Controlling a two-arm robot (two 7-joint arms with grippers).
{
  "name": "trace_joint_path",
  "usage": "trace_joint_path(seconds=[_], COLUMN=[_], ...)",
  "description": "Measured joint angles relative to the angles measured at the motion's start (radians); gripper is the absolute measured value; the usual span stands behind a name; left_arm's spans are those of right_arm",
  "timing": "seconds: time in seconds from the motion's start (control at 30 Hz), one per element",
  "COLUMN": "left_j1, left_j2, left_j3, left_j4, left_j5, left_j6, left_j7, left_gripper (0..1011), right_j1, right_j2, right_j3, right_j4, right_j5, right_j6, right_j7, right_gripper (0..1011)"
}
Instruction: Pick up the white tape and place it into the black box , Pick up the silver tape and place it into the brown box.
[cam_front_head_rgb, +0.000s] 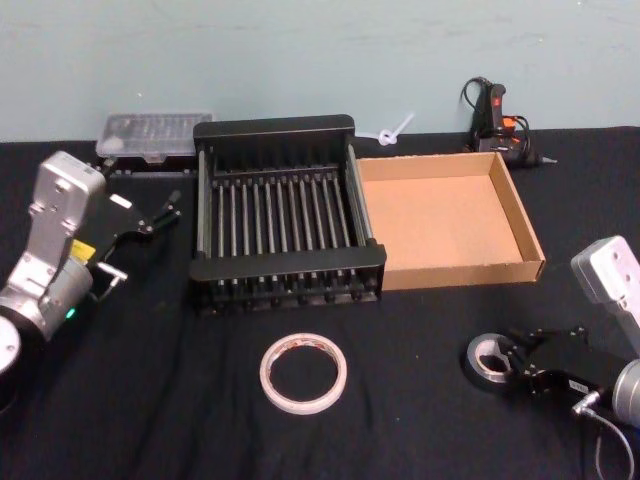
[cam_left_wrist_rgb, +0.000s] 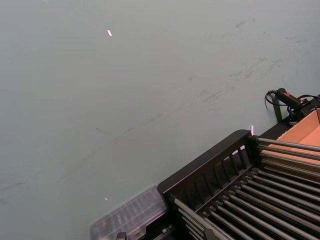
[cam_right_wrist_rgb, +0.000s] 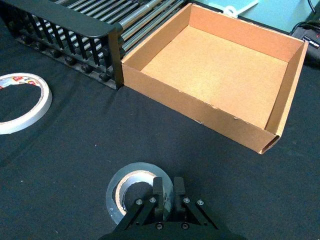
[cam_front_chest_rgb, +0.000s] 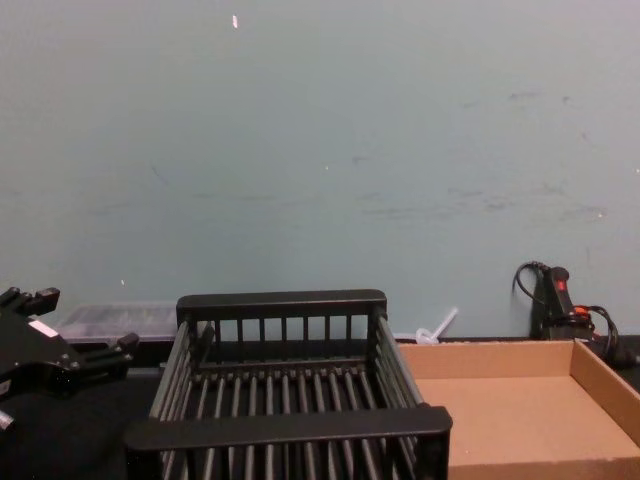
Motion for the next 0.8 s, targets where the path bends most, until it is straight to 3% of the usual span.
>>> trace_joint_path(seconds=[0.27,0.57,0.8], left_j1=[0.000,0.000,0.000], left_j2=[0.000,0.000,0.000], left_j3=[0.000,0.000,0.000], left_j4=[0.000,0.000,0.000], left_j5=[0.000,0.000,0.000], left_j6=[0.000,0.000,0.000], left_j7=[0.000,0.000,0.000], left_gripper=[1001,1001,1001], right_j1=[-0.005,-0.020,0.007], right_j2=[-0.004,-0.021,-0.032], right_j3=[0.006,0.047,0.069], right_j4=[0.000,-0.021,-0.028], right_j5=[0.000,0.002,0.012], right_j6=[-0.010,-0.060,-0.077], right_j7=[0.003,0.034,0.050], right_gripper=[131,131,131])
